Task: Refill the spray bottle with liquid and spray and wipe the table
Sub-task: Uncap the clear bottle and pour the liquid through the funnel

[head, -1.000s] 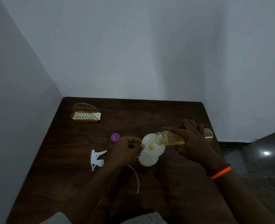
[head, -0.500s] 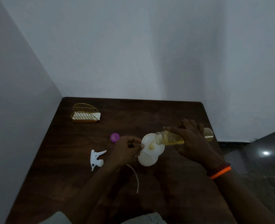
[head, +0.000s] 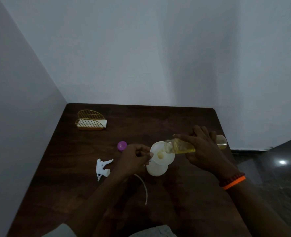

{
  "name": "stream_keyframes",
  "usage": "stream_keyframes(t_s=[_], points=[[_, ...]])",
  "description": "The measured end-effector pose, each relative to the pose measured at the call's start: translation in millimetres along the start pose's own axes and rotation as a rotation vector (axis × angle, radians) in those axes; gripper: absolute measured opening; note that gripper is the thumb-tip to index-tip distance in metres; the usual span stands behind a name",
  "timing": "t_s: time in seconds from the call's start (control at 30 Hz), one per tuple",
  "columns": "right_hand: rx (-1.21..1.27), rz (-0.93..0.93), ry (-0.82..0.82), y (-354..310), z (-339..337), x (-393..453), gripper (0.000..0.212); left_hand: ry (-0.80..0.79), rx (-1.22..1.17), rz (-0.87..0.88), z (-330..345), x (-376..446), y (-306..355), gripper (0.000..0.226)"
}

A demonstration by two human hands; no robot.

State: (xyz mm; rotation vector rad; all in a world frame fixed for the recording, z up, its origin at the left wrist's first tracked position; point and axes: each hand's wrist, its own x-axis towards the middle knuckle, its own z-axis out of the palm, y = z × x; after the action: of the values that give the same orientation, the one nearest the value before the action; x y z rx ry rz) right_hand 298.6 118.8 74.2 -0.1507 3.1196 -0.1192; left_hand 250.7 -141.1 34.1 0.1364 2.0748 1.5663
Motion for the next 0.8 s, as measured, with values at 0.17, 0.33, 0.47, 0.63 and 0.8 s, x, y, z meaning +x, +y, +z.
stream_keyframes(t_s=[0.17, 0.33, 0.47, 0.63, 0.8], points=[[-0.008, 0.007, -0.007, -0.4, -0.2, 0.0, 0.077, 0.003, -0.018, -0.001, 0.5, -0.7, 0.9, 0.01], [-0.002, 0.004, -0.003, -0.6, -0.3, 0.4, 0.077, 0.0, -0.021, -0.011, 0.3, -0.7, 0.9, 0.012], [0.01, 0.002, 0.004, -0.8, -1.6, 0.0, 0.076, -0.002, -0.008, -0.011, 0.2, 1.1, -0.7, 0.012], [0.022, -0.003, 0.004, -1.6, -3.6, -0.4, 0.074, 0.0, -0.01, -0.008, 0.6, -0.4, 0.9, 0.011], [0.006, 0.001, 0.005, -2.1, -3.0, -0.7, 0.075, -0.002, -0.021, -0.006, 0.3, -0.2, -0.3, 0.012]])
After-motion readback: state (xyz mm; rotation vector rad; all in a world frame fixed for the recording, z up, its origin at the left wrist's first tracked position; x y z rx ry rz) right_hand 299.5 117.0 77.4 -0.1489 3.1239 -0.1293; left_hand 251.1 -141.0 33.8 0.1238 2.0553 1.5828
